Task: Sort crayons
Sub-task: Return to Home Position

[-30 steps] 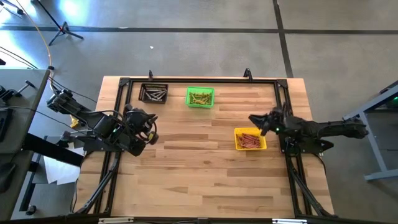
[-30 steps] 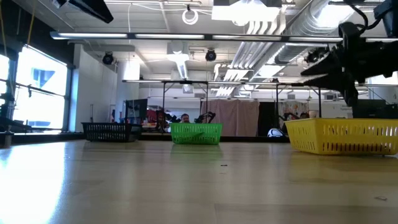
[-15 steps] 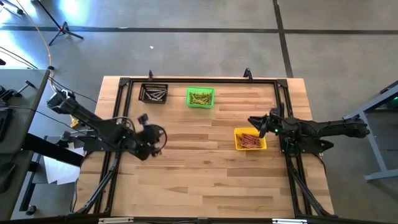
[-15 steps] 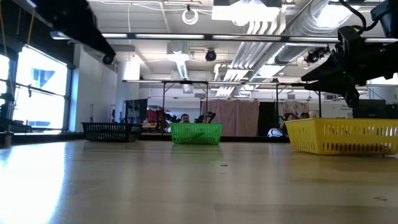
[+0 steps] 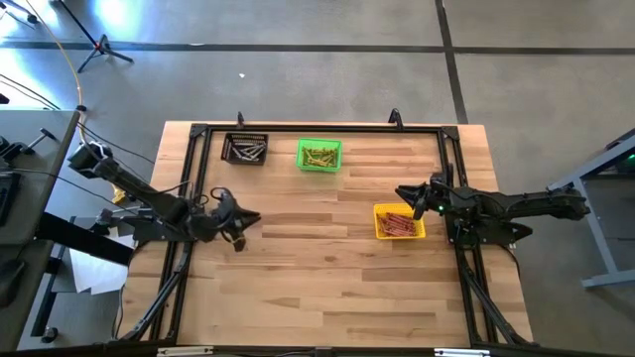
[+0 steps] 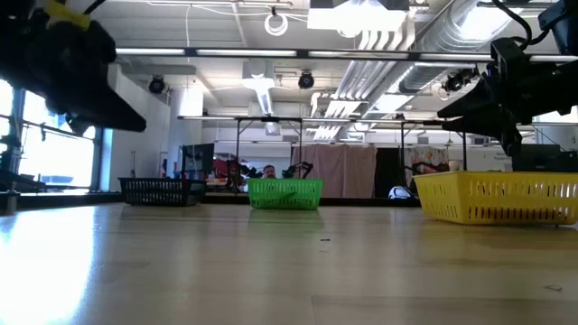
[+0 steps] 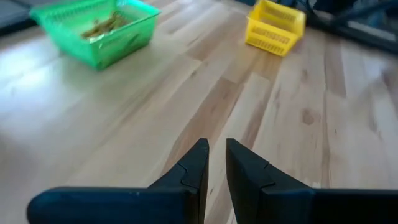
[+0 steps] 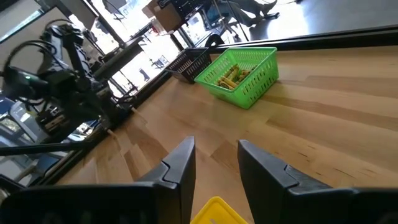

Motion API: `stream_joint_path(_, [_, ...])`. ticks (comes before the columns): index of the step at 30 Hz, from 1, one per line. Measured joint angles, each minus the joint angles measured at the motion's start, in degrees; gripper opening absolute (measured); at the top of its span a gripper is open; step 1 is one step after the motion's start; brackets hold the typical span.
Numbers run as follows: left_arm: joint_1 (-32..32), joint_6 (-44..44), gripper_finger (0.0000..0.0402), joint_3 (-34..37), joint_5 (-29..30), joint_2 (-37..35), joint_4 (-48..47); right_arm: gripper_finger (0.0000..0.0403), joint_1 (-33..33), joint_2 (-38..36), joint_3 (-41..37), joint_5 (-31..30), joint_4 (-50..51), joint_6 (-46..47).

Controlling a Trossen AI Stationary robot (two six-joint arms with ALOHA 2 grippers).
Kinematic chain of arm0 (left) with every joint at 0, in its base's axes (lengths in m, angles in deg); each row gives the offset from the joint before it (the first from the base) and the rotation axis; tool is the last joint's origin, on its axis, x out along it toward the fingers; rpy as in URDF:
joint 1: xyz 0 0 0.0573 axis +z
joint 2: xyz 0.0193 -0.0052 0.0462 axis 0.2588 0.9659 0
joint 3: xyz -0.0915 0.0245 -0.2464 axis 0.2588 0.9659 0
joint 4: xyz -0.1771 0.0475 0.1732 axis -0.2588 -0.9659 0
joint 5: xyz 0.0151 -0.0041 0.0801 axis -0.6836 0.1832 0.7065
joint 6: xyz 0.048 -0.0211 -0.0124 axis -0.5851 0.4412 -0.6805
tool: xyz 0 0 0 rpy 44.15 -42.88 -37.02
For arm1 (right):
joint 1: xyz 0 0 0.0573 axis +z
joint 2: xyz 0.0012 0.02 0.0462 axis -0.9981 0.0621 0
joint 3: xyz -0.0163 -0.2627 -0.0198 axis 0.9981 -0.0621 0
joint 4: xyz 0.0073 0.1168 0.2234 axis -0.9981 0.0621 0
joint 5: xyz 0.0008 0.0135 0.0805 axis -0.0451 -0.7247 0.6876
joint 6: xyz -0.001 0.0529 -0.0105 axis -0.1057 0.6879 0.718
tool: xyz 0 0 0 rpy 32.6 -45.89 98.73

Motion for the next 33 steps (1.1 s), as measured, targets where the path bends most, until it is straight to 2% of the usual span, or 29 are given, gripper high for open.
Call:
stream_joint_path(4, [0.0, 4.4, 0.0045, 5.0, 0.1, -5.0, 0.1, 0.0105, 0.0, 0.0, 0.0, 0.0, 0.0, 0.0])
stream_joint_path(12, [0.0, 1.7, 0.0045, 10.8, -0.8, -16.4, -0.1, 0.0105, 0.0, 0.0, 0.0, 0.0, 0.0, 0.2])
stream_joint_path(21, [0.0, 0.2, 0.0045, 11.4, 2.3, -26.1, 0.1, 0.0105, 0.0, 0.0, 0.0, 0.0, 0.0, 0.2])
stream_joint_path(26, [0.0, 1.3, 0.0045, 11.4, 2.2, -31.5, 0.1, 0.0105, 0.0, 0.0, 0.0, 0.0, 0.0, 0.2])
stream_joint_path(30, [-0.1, -3.1, 0.0045, 11.4, 1.0, -33.7, 0.1, 0.0105, 0.0, 0.0, 0.0, 0.0, 0.0, 0.2])
stream_joint_path(33, [-0.1, -3.4, 0.0045, 11.4, 0.2, -35.0, 0.1, 0.0105, 0.0, 0.0, 0.0, 0.0, 0.0, 0.2])
